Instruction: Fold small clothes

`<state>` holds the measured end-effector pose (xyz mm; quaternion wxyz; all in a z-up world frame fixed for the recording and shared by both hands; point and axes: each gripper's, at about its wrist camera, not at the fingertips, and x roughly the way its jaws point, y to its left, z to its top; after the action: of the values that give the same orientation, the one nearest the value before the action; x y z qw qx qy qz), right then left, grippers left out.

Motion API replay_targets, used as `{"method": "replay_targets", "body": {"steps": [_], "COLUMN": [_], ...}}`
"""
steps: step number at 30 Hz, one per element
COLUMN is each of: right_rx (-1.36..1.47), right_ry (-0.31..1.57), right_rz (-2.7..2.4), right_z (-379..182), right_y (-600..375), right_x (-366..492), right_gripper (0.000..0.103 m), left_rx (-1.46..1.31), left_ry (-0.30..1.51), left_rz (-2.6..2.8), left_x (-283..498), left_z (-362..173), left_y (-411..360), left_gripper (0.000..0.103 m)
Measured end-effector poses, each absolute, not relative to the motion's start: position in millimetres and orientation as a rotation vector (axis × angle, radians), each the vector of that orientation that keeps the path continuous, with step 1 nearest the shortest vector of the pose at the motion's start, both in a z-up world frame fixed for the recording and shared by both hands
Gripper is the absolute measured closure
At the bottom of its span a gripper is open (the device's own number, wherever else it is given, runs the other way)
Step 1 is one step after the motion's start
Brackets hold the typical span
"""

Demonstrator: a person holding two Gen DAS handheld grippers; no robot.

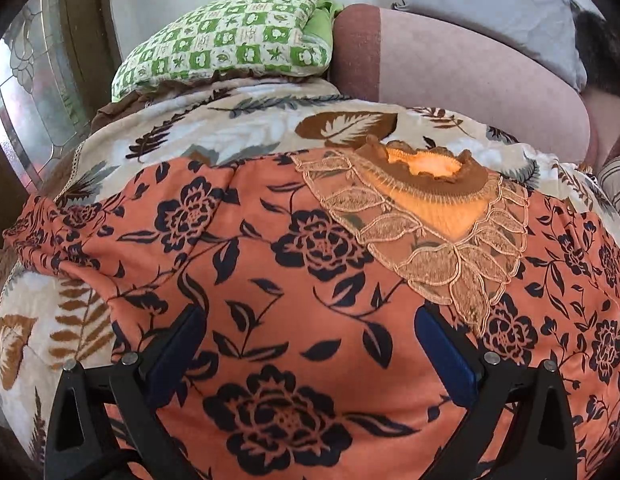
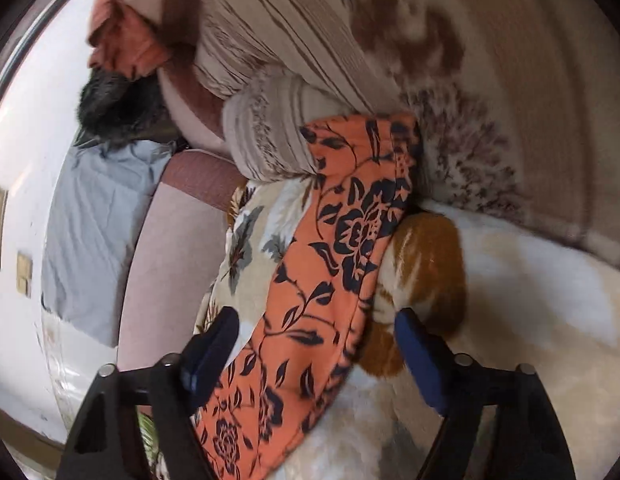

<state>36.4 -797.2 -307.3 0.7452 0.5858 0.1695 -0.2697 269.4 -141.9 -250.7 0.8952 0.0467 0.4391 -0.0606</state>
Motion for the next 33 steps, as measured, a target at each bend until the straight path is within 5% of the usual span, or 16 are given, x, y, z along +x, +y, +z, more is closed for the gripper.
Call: {"method": "replay_targets", "body": {"steps": [4,7,10,17,23,29,33], "right_rx": [1.328,1.361,1.363,1.165,0.997,0.684,0.364], "right_ry": [0.390,0.386,0.348,0.243,0.327,0.672,1.020], "right_rz": [-0.598,-0.659,-0.670,-0.421,-0.080,-0.017,-0.038], "right_z": [-324.9,-338.1,-332.5,-220.1,-135.7,-156.1,-245.3], "right_y": [-799.8,-802.9,-800.6,-730.4,-575.4,-396.6,-304.3], "right_x": [53.1,56.8,57.6,92.3,166.2,246.4,297.2], "right_gripper": [0.041,0.077,0.096,0.096,0.096,0.092,0.092], "left_rx": [0.148,0.180,0.183,0.102,0.035,-0.015,-0.059], "left_ry": [0.888,0.886,0.873,0.823,0.787,0.801,0.847], "left_rz": [-0.121,-0.122,-0.107,-0.036,0.087,0.160,0.174], "left_x": [272.1,273.2,274.2,276.6,279.9,282.8,288.7], "left_z": [-254.8,-257.0,-253.5,-225.4,-206.5,-208.7,-214.0], "left_y": [-146.5,-150.2,-146.6,-110.9,-54.6,-3.2,21.5], "left_gripper": [0.000,0.000,0.000,0.000,0.000,0.000,0.000]}}
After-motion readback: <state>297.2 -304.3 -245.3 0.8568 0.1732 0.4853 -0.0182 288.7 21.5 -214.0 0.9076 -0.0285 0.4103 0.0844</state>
